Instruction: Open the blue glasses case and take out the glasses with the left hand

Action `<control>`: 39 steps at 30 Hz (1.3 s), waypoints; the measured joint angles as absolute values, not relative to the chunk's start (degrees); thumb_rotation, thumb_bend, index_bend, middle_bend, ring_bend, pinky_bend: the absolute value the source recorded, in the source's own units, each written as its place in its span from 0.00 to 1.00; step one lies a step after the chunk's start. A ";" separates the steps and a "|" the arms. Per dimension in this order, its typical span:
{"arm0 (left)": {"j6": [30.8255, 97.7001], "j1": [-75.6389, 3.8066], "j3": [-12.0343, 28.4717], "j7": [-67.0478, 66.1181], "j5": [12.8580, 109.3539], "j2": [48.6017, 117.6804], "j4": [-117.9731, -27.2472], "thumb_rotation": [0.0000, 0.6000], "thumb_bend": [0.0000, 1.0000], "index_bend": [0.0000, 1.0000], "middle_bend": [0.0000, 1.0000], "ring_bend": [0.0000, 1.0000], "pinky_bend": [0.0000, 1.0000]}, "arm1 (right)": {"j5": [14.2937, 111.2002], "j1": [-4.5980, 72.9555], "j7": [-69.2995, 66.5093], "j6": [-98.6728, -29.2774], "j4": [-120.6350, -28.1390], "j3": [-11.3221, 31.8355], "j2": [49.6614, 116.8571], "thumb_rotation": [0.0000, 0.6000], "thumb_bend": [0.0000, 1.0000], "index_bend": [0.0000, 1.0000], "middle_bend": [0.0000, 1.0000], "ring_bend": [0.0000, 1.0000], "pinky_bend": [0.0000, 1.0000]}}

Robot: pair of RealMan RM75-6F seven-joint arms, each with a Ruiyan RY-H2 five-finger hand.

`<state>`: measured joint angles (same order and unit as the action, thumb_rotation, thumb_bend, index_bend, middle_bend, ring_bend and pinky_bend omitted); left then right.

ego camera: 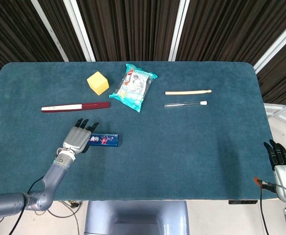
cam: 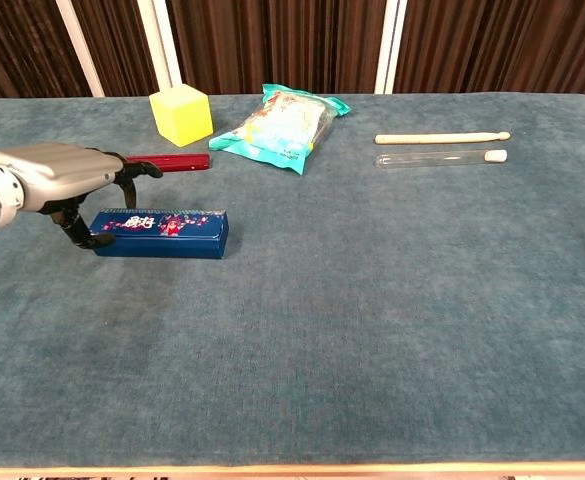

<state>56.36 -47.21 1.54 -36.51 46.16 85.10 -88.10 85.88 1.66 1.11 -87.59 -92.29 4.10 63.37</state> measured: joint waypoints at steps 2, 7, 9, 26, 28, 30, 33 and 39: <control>56.34 -47.13 1.60 -36.54 46.14 85.22 -88.03 1.00 0.37 0.00 0.29 0.00 0.02 | 85.92 1.66 1.11 -87.62 -92.28 4.09 63.37 1.00 0.18 0.00 0.00 0.00 0.18; 56.18 -46.97 1.69 -36.60 46.15 85.52 -87.71 1.00 0.38 0.00 0.29 0.00 0.02 | 86.01 1.65 1.11 -87.68 -92.24 4.08 63.39 1.00 0.18 0.00 0.00 0.00 0.18; 56.13 -46.93 1.81 -36.59 46.14 85.58 -87.65 1.00 0.38 0.00 0.30 0.00 0.02 | 86.08 1.66 1.12 -87.77 -92.20 4.10 63.41 1.00 0.18 0.00 0.00 0.00 0.18; 55.56 -46.47 2.59 -35.61 46.51 85.68 -87.38 1.00 0.44 0.02 0.35 0.00 0.02 | 86.22 1.63 1.12 -88.01 -92.05 4.14 63.54 1.00 0.18 0.00 0.00 0.00 0.18; 55.51 -46.41 2.73 -35.36 46.62 85.53 -87.52 1.00 0.45 0.03 0.35 0.00 0.02 | 86.21 1.63 1.15 -87.99 -92.04 4.13 63.53 1.00 0.18 0.00 0.00 0.00 0.18; 55.31 -46.37 2.81 -35.13 46.71 85.33 -87.65 1.00 0.46 0.03 0.35 0.00 0.02 | 86.21 1.64 1.17 -87.97 -92.05 4.13 63.53 1.00 0.18 0.00 0.00 0.00 0.18; 54.87 -46.36 2.87 -34.89 46.73 85.06 -87.75 1.00 0.47 0.03 0.35 0.00 0.02 | 86.16 1.63 1.20 -87.93 -92.07 4.11 63.52 1.00 0.18 0.00 0.00 0.00 0.18; 54.22 -46.48 3.04 -34.80 46.16 85.11 -87.43 1.00 0.50 0.03 0.35 0.00 0.02 | 86.15 1.63 1.32 -87.93 -92.07 4.12 63.53 1.00 0.18 0.00 0.00 0.00 0.18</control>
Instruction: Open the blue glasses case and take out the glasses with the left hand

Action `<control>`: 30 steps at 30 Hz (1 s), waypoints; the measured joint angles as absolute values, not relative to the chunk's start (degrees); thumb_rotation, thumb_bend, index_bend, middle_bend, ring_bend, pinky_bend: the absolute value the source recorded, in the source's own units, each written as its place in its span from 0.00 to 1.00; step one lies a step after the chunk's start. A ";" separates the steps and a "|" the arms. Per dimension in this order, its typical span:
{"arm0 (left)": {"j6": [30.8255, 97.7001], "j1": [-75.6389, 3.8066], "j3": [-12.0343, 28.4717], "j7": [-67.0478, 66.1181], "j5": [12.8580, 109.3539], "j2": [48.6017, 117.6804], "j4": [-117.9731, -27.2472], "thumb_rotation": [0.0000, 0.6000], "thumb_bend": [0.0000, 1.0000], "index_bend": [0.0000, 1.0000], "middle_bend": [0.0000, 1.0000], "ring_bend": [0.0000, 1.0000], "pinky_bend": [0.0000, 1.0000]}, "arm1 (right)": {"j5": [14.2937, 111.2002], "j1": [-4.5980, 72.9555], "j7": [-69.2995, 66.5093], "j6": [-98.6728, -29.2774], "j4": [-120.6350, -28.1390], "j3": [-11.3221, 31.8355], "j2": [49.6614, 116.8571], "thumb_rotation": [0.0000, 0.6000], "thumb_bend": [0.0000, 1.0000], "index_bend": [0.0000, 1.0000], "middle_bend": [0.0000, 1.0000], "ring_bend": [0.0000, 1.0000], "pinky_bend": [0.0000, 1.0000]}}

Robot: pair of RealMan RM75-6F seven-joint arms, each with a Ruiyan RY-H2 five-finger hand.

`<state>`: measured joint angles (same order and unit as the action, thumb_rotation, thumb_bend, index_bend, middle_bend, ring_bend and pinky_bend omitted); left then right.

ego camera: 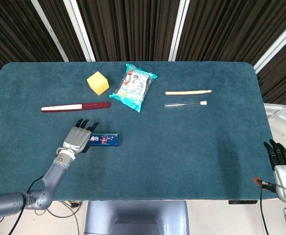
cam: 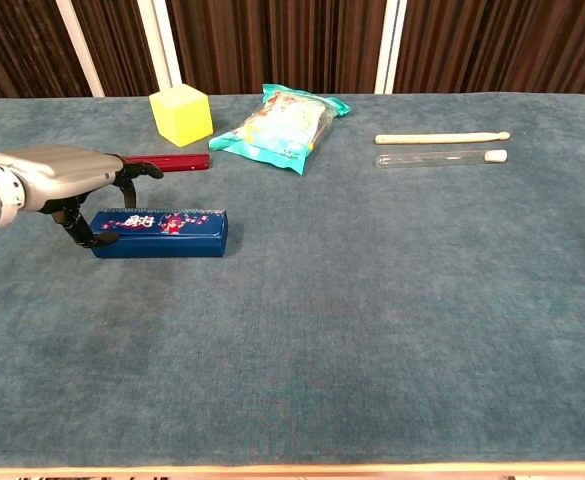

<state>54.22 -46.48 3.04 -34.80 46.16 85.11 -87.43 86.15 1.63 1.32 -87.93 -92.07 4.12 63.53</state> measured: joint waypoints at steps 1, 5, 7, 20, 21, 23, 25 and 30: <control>54.05 -46.51 3.10 -34.74 45.96 85.16 -87.38 1.00 0.50 0.03 0.34 0.00 0.02 | 86.15 1.63 1.34 -87.93 -92.07 4.12 63.52 1.00 0.18 0.00 0.00 0.00 0.18; 52.84 -46.78 3.47 -34.09 45.25 85.27 -87.13 1.00 0.50 0.03 0.34 0.00 0.02 | 86.10 1.63 1.33 -87.91 -92.06 4.14 63.53 1.00 0.18 0.00 0.00 0.00 0.18; 52.30 -46.89 3.64 -33.54 45.20 85.28 -86.93 1.00 0.50 0.03 0.33 0.00 0.02 | 86.03 1.66 1.30 -87.81 -92.03 4.14 63.54 1.00 0.18 0.00 0.00 0.00 0.18; 50.92 -47.31 4.54 -31.04 45.73 86.14 -83.72 1.00 0.49 0.02 0.26 0.00 0.02 | 85.74 1.76 1.47 -87.55 -92.03 4.21 63.61 1.00 0.18 0.00 0.00 0.00 0.18; 50.83 -47.35 4.56 -31.00 45.71 86.24 -83.45 1.00 0.49 0.02 0.26 0.00 0.02 | 85.71 1.76 1.50 -87.54 -92.05 4.22 63.62 1.00 0.18 0.00 0.00 0.00 0.18; 50.65 -47.45 4.61 -30.92 45.63 86.52 -82.85 1.00 0.49 0.02 0.25 0.00 0.02 | 85.68 1.76 1.51 -87.55 -92.08 4.24 63.63 1.00 0.18 0.00 0.00 0.00 0.18; 50.57 -47.55 4.68 -30.86 45.63 86.82 -82.31 1.00 0.49 0.01 0.24 0.00 0.02 | 85.65 1.76 1.54 -87.53 -92.08 4.24 63.63 1.00 0.18 0.00 0.00 0.00 0.18; 50.32 -47.92 4.97 -30.79 45.69 87.58 -81.03 1.00 0.48 0.01 0.22 0.00 0.02 | 85.48 1.78 1.53 -87.44 -92.12 4.29 63.63 1.00 0.18 0.00 0.00 0.00 0.18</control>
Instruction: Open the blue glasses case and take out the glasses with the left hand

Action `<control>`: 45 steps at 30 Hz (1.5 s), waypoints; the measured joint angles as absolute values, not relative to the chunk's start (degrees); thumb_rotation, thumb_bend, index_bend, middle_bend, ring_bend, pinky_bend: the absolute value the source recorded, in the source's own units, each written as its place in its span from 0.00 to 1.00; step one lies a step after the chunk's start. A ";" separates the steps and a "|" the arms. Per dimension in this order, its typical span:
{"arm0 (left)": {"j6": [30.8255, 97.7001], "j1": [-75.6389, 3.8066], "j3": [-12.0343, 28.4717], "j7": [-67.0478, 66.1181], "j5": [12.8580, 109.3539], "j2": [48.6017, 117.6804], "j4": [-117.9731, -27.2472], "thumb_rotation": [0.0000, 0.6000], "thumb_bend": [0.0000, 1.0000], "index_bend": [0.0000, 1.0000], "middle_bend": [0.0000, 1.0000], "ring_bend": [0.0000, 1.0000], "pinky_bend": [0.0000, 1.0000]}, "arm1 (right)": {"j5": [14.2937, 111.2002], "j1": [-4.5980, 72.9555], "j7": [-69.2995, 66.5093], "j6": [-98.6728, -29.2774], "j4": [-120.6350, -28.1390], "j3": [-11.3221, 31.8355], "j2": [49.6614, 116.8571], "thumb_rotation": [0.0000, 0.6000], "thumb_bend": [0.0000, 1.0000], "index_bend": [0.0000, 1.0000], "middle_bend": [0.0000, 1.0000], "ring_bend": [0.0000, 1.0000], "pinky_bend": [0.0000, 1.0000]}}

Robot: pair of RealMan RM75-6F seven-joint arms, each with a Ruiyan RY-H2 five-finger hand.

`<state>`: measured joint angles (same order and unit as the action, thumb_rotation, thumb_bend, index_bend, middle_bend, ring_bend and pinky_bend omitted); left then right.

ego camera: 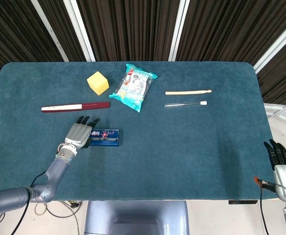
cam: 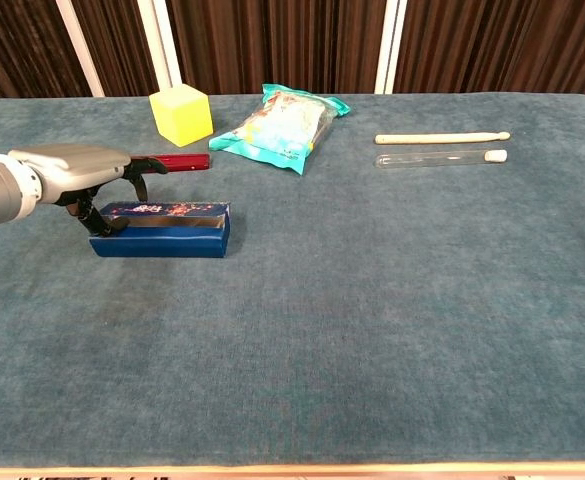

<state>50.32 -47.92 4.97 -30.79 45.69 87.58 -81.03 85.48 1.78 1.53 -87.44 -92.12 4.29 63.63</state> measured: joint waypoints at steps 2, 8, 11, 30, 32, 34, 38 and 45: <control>50.24 -48.13 5.10 -30.87 45.67 87.97 -80.32 1.00 0.48 0.01 0.22 0.00 0.02 | 85.40 1.78 1.53 -87.41 -92.15 4.32 63.62 1.00 0.18 0.00 0.00 0.00 0.18; 50.07 -49.03 5.95 -31.42 44.98 89.61 -77.56 1.00 0.48 0.01 0.22 0.00 0.02 | 85.31 1.77 1.56 -87.42 -92.25 4.35 63.62 1.00 0.18 0.00 0.00 0.00 0.18; 50.24 -49.61 6.54 -31.87 44.70 90.56 -76.07 1.00 0.48 0.01 0.22 0.00 0.02 | 85.21 1.75 1.55 -87.40 -92.29 4.36 63.61 1.00 0.18 0.00 0.00 0.00 0.18; 55.51 -47.43 8.39 -30.01 47.27 87.01 -83.50 1.00 0.39 0.01 0.13 0.02 0.12 | 85.19 1.61 1.62 -87.67 -92.25 4.42 63.55 1.00 0.18 0.00 0.00 0.00 0.18; 56.70 -46.04 7.20 -29.62 49.49 84.04 -86.97 1.00 0.39 0.00 0.20 0.11 0.27 | 85.29 1.61 1.69 -87.72 -92.26 4.41 63.56 1.00 0.18 0.00 0.00 0.00 0.18; 57.79 -44.92 5.96 -29.51 51.83 81.66 -89.12 1.00 0.39 0.00 0.34 0.27 0.43 | 85.44 1.61 1.80 -87.79 -92.28 4.37 63.59 1.00 0.18 0.00 0.00 0.00 0.18; 59.92 -42.66 2.72 -29.84 57.14 77.93 -92.12 1.00 0.39 0.03 0.67 0.58 0.69 | 85.63 1.58 2.03 -87.92 -92.36 4.30 63.66 1.00 0.18 0.00 0.00 0.00 0.18; 56.79 -42.05 0.56 -31.48 55.84 76.22 -93.87 1.00 0.39 0.04 0.80 0.70 0.79 | 85.56 1.55 2.14 -87.90 -92.44 4.30 63.64 1.00 0.18 0.00 0.00 0.00 0.18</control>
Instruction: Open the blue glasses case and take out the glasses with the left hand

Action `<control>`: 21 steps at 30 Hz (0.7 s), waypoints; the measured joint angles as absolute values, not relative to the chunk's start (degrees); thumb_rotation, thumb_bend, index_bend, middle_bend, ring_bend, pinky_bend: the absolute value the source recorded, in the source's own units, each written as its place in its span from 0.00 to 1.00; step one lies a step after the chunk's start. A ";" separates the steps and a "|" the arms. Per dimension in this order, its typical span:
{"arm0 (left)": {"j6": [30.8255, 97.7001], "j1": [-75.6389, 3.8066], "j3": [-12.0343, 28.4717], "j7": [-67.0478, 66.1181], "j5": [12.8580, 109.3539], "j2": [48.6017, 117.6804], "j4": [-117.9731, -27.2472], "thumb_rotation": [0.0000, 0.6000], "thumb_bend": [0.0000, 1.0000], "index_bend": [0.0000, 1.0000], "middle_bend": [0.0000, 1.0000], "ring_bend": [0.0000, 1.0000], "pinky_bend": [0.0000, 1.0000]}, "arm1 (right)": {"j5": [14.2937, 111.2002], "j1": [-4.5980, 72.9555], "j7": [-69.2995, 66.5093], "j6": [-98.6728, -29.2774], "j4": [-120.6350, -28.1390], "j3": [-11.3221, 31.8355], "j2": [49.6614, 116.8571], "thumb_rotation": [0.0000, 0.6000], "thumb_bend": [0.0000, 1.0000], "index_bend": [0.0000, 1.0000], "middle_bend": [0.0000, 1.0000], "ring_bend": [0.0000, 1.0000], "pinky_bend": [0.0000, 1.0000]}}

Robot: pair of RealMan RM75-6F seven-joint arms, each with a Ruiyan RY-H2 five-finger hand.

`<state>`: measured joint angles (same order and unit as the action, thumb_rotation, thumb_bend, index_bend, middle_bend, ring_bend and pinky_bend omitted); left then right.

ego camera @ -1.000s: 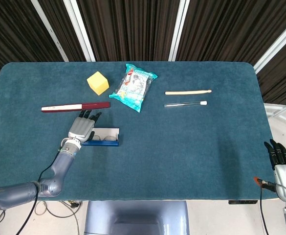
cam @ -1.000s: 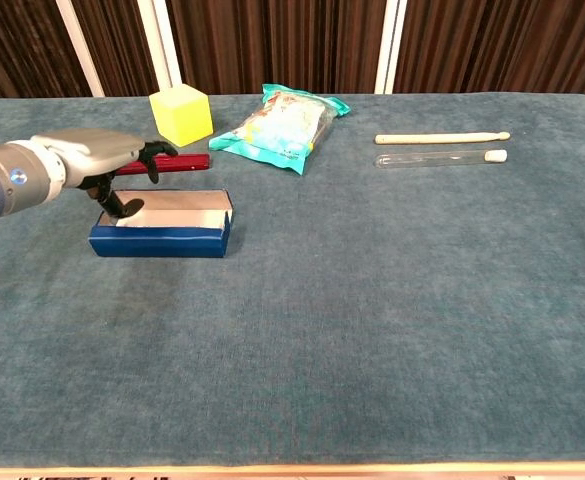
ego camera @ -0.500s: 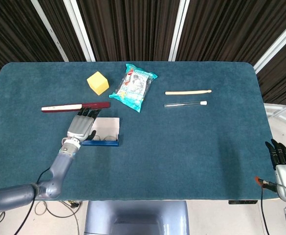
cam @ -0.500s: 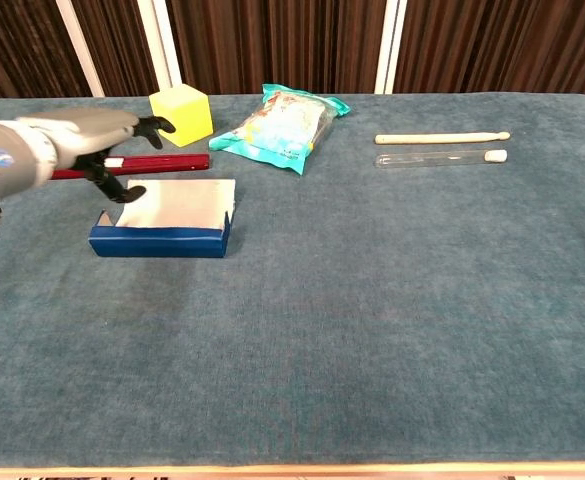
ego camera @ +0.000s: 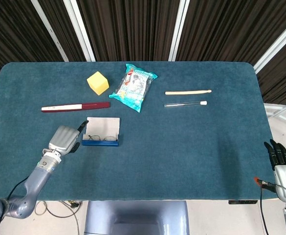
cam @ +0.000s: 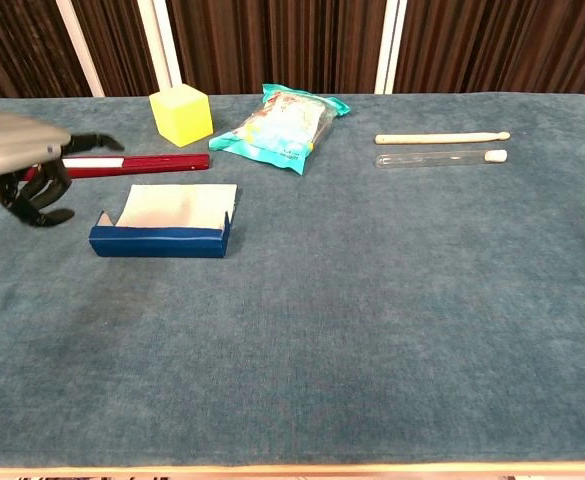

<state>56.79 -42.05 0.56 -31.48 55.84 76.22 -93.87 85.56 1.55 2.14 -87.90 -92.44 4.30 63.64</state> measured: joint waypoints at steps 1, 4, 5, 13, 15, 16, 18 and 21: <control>56.10 -42.22 0.44 -31.83 55.15 76.18 -93.98 1.00 0.39 0.04 0.81 0.70 0.79 | 85.50 1.56 2.12 -87.86 -92.44 4.31 63.63 1.00 0.18 0.00 0.00 0.00 0.18; 54.17 -42.94 0.11 -33.34 52.71 76.28 -94.20 1.00 0.39 0.05 0.81 0.70 0.79 | 85.36 1.59 2.05 -87.76 -92.42 4.37 63.60 1.00 0.18 0.00 0.00 0.00 0.18; 53.62 -43.27 0.01 -34.01 51.82 76.48 -94.21 1.00 0.39 0.05 0.81 0.70 0.79 | 85.34 1.60 2.02 -87.75 -92.41 4.38 63.60 1.00 0.18 0.00 0.00 0.00 0.18; 51.75 -44.82 -0.49 -36.83 47.49 78.61 -93.52 1.00 0.40 0.08 0.81 0.71 0.80 | 85.19 1.63 1.81 -87.57 -92.44 4.41 63.50 1.00 0.18 0.00 0.00 0.00 0.18; 51.51 -45.09 -0.71 -37.35 46.54 79.09 -93.35 1.00 0.40 0.10 0.82 0.71 0.80 | 85.23 1.63 1.77 -87.60 -92.44 4.41 63.48 1.00 0.18 0.00 0.00 0.00 0.18; 51.44 -45.19 -0.83 -37.60 46.17 79.21 -93.33 1.00 0.40 0.11 0.82 0.72 0.80 | 85.24 1.62 1.76 -87.62 -92.44 4.41 63.46 1.00 0.18 0.00 0.00 0.00 0.18; 51.41 -45.35 -1.26 -38.25 45.57 79.35 -93.37 1.00 0.40 0.14 0.83 0.72 0.81 | 85.27 1.61 1.73 -87.63 -92.44 4.40 63.45 1.00 0.18 0.00 0.00 0.00 0.18; 51.53 -45.37 -1.91 -38.65 45.06 79.04 -93.85 1.00 0.40 0.18 0.83 0.73 0.81 | 85.35 1.60 1.70 -87.68 -92.43 4.38 63.43 1.00 0.18 0.00 0.00 0.00 0.18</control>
